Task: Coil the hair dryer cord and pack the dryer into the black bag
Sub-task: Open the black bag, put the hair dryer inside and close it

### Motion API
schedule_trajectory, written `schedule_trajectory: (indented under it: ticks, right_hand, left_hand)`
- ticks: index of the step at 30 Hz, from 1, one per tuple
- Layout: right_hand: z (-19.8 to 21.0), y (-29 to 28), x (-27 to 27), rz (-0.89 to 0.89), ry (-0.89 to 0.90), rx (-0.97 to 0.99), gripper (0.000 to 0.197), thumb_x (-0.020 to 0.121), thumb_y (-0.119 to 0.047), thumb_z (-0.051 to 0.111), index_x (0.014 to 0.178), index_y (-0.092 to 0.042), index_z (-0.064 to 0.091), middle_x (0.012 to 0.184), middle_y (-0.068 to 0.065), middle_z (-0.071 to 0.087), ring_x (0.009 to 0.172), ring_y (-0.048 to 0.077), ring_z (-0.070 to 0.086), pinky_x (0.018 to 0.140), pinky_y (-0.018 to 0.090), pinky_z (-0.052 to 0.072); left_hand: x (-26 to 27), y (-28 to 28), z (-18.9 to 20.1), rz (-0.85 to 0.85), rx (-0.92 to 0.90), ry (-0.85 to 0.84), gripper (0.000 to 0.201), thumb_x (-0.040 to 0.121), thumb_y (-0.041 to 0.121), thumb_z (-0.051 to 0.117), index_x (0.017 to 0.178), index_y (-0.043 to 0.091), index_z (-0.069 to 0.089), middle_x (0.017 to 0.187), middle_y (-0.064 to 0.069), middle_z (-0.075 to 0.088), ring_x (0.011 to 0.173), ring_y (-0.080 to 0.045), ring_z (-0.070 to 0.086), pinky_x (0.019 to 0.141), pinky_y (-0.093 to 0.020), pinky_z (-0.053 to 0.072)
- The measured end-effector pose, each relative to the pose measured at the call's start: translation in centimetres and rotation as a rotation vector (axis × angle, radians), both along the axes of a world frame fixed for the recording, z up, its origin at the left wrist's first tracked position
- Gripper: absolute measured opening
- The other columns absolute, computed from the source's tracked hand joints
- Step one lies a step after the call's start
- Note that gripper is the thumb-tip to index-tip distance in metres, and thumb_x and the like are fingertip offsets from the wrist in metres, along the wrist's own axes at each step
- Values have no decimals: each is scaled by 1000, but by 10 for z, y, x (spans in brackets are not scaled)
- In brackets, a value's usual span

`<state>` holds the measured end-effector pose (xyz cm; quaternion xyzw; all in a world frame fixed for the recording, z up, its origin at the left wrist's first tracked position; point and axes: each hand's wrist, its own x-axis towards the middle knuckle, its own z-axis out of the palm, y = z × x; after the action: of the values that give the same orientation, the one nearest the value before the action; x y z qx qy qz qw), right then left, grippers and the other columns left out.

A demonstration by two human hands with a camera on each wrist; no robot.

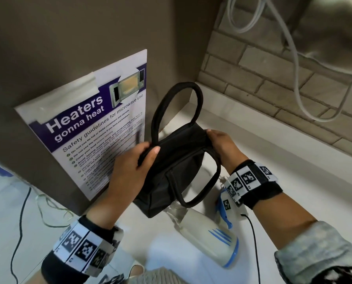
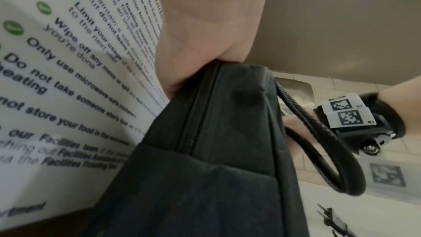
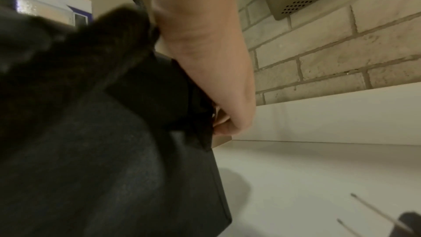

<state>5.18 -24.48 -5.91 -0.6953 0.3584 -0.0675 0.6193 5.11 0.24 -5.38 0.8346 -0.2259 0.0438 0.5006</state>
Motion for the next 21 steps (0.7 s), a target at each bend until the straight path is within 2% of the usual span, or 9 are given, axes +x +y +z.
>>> schedule_trajectory:
  ticks: [2, 5, 7, 8, 10, 13, 16, 19, 21]
  right_hand:
    - [1, -4, 1, -67, -27, 20, 19, 94, -11, 53, 85, -11, 70, 93, 15, 69, 82, 25, 66, 75, 31, 57]
    - [1, -7, 4, -101, -59, -100, 17, 87, -3, 61, 81, -15, 71, 93, 12, 71, 87, 26, 68, 88, 42, 56]
    - [3, -5, 6, -46, -72, -361, 27, 84, -1, 58, 76, -25, 69, 81, 5, 71, 74, 21, 67, 80, 41, 58]
    - [9, 0, 6, 12, -66, -533, 29, 83, -1, 56, 78, -27, 68, 76, 1, 69, 70, 19, 65, 75, 37, 57]
    - [24, 15, 4, 131, -40, -857, 28, 81, -2, 53, 90, -25, 67, 75, -3, 68, 72, 19, 64, 69, 30, 51]
    - [42, 46, -6, 232, -95, -1092, 29, 81, -6, 51, 106, -19, 58, 84, 3, 72, 80, 29, 65, 68, 36, 51]
    - [48, 72, -22, 301, -228, -1079, 25, 81, -7, 56, 103, -19, 55, 87, -2, 70, 79, 22, 64, 66, 30, 47]
    - [51, 92, -39, 377, -350, -939, 17, 83, -9, 61, 95, -21, 56, 84, -9, 67, 78, 4, 62, 71, 19, 46]
    - [50, 105, -48, 419, -403, -819, 12, 84, -9, 62, 90, -19, 58, 83, -9, 66, 80, 2, 63, 72, 17, 47]
  left_hand:
    - [-1, 1, 3, -29, 25, -18, 22, 94, 33, 51, 80, 18, 60, 55, 3, 59, 64, -7, 59, 57, -9, 42]
    - [-1, 0, 3, -56, 31, 29, 23, 92, 38, 51, 82, 19, 60, 63, 5, 64, 71, -4, 62, 61, -7, 43]
    - [0, -1, 3, -60, 47, 10, 29, 92, 42, 48, 81, 18, 59, 63, 5, 63, 70, -3, 61, 61, -8, 42]
    - [1, -2, 3, -58, 60, -19, 34, 93, 44, 45, 82, 15, 59, 62, 3, 63, 69, -5, 60, 60, -11, 43]
    - [0, -4, 3, -46, 67, -67, 42, 94, 44, 39, 91, 10, 63, 66, -4, 67, 67, -11, 61, 64, -18, 44]
    - [-3, -7, 1, -4, 34, -65, 44, 96, 42, 37, 91, 6, 62, 61, -8, 64, 60, -16, 59, 61, -24, 44]
    - [-2, -3, 4, 50, -5, 0, 40, 95, 41, 37, 71, 14, 52, 48, 5, 45, 52, -9, 52, 50, -15, 37]
    - [-1, -1, 13, 86, -52, 36, 39, 98, 31, 42, 59, 28, 38, 50, 10, 40, 53, 4, 50, 53, -6, 35]
    - [0, -2, 16, 101, -79, 86, 43, 99, 26, 44, 57, 29, 37, 50, 11, 40, 52, 9, 49, 54, -6, 34]
